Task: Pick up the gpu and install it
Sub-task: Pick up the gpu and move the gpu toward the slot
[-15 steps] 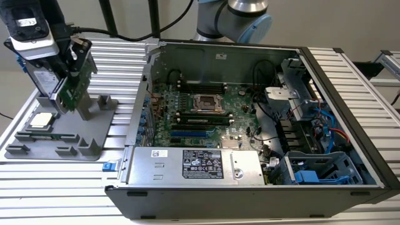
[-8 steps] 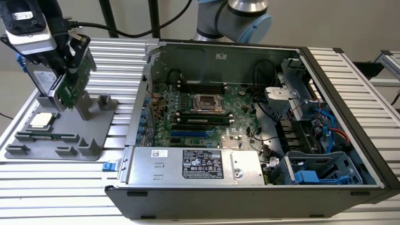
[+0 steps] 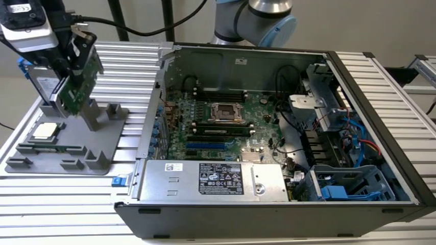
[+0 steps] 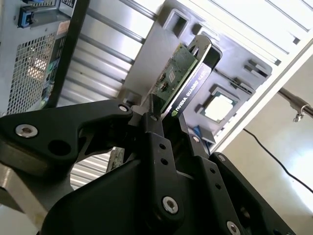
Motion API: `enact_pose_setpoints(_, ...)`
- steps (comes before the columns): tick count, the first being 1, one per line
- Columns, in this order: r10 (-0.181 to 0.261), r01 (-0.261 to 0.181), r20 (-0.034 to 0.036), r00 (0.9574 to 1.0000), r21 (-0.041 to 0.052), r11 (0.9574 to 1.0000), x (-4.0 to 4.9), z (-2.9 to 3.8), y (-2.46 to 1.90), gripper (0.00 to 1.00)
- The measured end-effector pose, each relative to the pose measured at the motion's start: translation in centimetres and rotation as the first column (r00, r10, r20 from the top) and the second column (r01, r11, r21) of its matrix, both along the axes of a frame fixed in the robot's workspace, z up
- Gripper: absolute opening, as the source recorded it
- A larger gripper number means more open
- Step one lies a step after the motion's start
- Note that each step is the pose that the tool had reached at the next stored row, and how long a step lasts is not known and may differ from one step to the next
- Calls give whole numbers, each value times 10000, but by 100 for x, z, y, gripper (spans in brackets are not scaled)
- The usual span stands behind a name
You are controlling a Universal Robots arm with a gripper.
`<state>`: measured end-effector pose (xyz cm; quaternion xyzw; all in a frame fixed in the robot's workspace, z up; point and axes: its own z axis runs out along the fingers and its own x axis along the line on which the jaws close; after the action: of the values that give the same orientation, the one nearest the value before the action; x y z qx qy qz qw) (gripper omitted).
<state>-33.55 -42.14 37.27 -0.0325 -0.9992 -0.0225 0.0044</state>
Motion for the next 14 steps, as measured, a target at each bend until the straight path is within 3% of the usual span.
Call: enact_pose_setpoints(14,3,-3,0,10000,0,10000,0,149,0,0)
